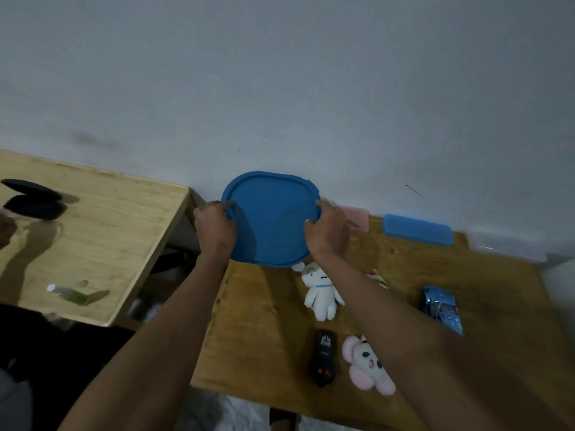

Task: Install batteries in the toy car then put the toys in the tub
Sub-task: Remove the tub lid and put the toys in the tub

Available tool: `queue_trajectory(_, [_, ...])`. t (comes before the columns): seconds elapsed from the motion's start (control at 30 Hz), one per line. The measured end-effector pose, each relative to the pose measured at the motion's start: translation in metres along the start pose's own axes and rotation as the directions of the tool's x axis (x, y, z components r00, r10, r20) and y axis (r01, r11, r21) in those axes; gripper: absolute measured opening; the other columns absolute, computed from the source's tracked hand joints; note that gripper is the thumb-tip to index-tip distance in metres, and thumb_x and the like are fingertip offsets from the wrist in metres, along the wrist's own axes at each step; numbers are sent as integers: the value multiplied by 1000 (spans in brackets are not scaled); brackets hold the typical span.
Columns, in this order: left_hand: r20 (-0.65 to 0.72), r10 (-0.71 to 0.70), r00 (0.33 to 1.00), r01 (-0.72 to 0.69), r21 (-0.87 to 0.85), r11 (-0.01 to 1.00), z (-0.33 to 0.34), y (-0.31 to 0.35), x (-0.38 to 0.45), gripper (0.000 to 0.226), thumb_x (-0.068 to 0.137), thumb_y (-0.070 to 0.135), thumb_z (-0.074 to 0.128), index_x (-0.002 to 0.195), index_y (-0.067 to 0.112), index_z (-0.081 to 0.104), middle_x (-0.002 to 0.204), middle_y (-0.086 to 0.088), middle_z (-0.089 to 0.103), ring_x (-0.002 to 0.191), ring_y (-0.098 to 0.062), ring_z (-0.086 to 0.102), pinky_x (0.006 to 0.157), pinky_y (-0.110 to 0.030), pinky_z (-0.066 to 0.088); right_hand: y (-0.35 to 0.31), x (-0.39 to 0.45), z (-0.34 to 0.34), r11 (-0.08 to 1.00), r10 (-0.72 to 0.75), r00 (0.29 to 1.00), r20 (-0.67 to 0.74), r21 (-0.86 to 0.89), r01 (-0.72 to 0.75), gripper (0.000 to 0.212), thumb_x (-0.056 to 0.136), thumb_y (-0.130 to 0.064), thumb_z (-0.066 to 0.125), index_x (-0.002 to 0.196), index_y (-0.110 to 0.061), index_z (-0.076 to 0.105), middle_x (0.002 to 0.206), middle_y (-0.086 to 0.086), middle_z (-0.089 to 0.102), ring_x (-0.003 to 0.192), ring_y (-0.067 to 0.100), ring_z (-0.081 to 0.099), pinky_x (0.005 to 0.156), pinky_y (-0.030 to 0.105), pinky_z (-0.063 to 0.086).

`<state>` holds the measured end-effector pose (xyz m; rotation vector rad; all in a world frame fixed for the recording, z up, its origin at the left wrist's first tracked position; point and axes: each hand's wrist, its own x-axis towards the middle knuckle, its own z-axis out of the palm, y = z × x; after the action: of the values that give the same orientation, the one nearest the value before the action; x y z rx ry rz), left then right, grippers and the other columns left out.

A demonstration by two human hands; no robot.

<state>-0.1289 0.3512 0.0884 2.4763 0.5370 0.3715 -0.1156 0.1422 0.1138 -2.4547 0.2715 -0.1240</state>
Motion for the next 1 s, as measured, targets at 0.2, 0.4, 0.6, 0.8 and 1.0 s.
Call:
queue_trajectory(0.2, [-26,-78,997,78,15,997,-33,-22,-60,48,88,-10,57,131,12,67,131,-16,64,121,-40,52,110,-51,45,5,-62,-18,999,-36,996,84,41,33,49,91,-20,65,139,-24,54,126,2,60,111,26,60,83,40,57])
queue_trajectory(0.4, [-56,-121,991,125,64,990,-47,-59,-138,48,85,-9,58,125,12,71,126,-15,67,110,-41,59,97,-51,54,29,-129,-15,994,-105,978,183,36,100,49,93,-18,64,140,-23,51,130,3,57,112,26,60,85,38,55])
queue_trajectory(0.6, [-18,-188,982,189,78,979,-41,-91,-195,46,84,-8,58,122,12,73,125,-16,68,105,-40,60,96,-47,54,62,-172,7,994,-82,948,307,-46,100,47,93,-23,63,138,-29,53,124,5,56,107,27,60,85,37,54])
queue_trajectory(0.8, [66,-197,978,188,121,975,-27,-116,-210,48,83,-10,57,122,12,73,136,-15,62,120,-40,55,103,-48,49,82,-188,27,987,-43,926,375,-128,97,47,93,-25,65,138,-28,52,132,4,55,115,26,59,90,38,52])
queue_trajectory(1.0, [135,-228,964,211,135,968,-7,-129,-206,48,83,-10,55,122,12,73,128,-15,67,114,-37,59,96,-49,53,85,-177,35,957,-66,889,453,-225,186,46,94,-21,63,138,-22,51,129,8,56,116,27,58,88,38,52])
